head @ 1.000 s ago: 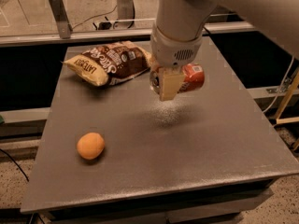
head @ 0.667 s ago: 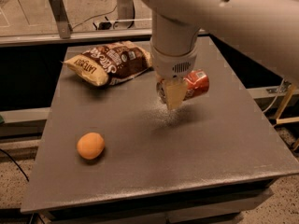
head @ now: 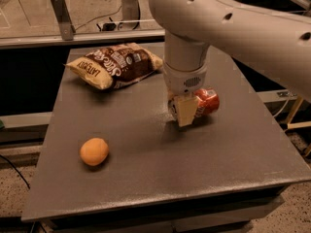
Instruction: Knock coke can over
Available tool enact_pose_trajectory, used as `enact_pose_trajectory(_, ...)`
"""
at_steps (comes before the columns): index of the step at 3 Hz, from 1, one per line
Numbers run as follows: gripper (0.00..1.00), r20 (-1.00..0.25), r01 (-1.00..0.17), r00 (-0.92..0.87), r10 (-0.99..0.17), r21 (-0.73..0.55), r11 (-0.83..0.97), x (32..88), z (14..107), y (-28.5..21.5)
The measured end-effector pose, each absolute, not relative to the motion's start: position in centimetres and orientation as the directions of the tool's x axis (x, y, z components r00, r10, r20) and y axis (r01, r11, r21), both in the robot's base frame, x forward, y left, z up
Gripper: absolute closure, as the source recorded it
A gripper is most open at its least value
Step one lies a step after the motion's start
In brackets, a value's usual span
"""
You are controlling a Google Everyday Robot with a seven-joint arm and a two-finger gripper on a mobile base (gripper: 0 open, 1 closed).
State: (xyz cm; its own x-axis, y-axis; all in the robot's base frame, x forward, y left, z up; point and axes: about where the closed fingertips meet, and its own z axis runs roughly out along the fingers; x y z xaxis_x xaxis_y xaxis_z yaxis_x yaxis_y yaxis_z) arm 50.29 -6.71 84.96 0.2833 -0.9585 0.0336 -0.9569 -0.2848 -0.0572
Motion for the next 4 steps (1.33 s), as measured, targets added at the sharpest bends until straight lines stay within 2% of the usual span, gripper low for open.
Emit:
enact_pose_trajectory(1, 0.13, -0.013, -0.960, 0.277, -0.961, -0.039, -0.277, 50.1, 84.1, -6.6)
enact_pose_trajectory(2, 0.00, -0.071, -0.968, 0.250, -0.966, -0.027, -0.249, 50.3, 84.0, -7.0)
enact_pose_trajectory(3, 0.00, -0.146, -0.979, 0.203, -0.968, -0.026, -0.202, 50.9, 84.9, -7.5)
enact_pose_trajectory(4, 0.00, -0.296, -0.996, 0.091, -0.951, -0.033, -0.085, 53.0, 85.6, -11.0)
